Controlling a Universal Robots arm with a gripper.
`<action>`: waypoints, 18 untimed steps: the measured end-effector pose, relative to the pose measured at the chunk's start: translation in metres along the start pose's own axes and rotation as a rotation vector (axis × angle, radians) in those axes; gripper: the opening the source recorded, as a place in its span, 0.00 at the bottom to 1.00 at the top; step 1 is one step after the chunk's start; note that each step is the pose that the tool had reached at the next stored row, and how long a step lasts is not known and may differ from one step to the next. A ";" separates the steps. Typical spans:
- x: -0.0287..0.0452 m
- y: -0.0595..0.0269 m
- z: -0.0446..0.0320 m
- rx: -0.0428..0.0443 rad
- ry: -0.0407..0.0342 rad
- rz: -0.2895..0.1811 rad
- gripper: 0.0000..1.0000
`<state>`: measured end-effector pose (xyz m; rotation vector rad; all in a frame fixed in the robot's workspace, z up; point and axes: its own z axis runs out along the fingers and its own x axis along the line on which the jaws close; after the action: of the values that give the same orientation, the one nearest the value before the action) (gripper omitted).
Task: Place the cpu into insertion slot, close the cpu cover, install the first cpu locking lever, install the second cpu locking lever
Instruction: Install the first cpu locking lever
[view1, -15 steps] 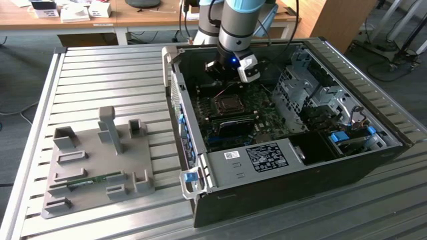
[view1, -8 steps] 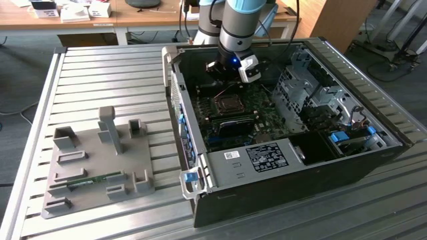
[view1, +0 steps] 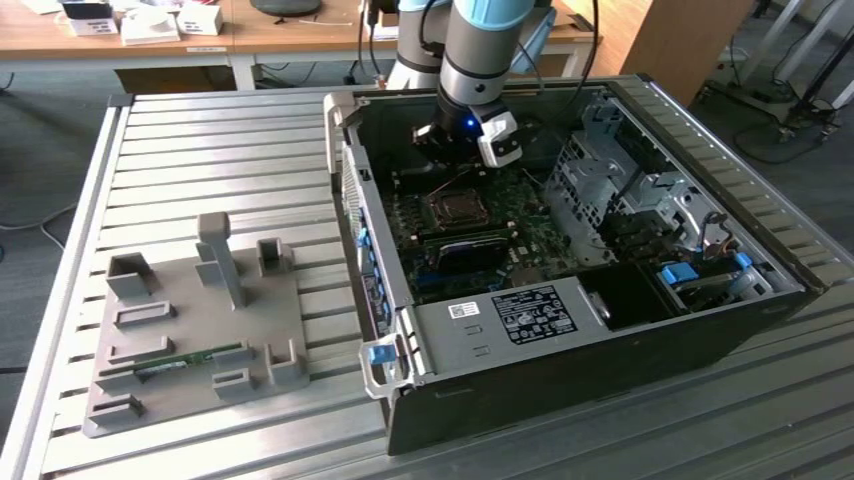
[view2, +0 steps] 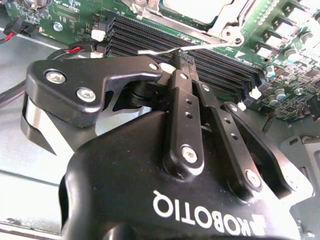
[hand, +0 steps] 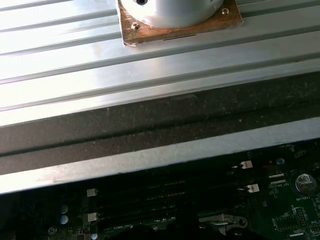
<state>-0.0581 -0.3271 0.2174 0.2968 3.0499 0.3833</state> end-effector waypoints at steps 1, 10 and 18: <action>0.0000 -0.0001 0.0004 0.0002 0.0000 0.000 0.11; -0.0024 0.0003 0.0009 0.0001 0.0000 0.000 0.11; -0.0037 0.0005 0.0010 0.0002 0.0000 0.000 0.11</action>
<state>-0.0542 -0.3271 0.2167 0.2968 3.0500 0.3831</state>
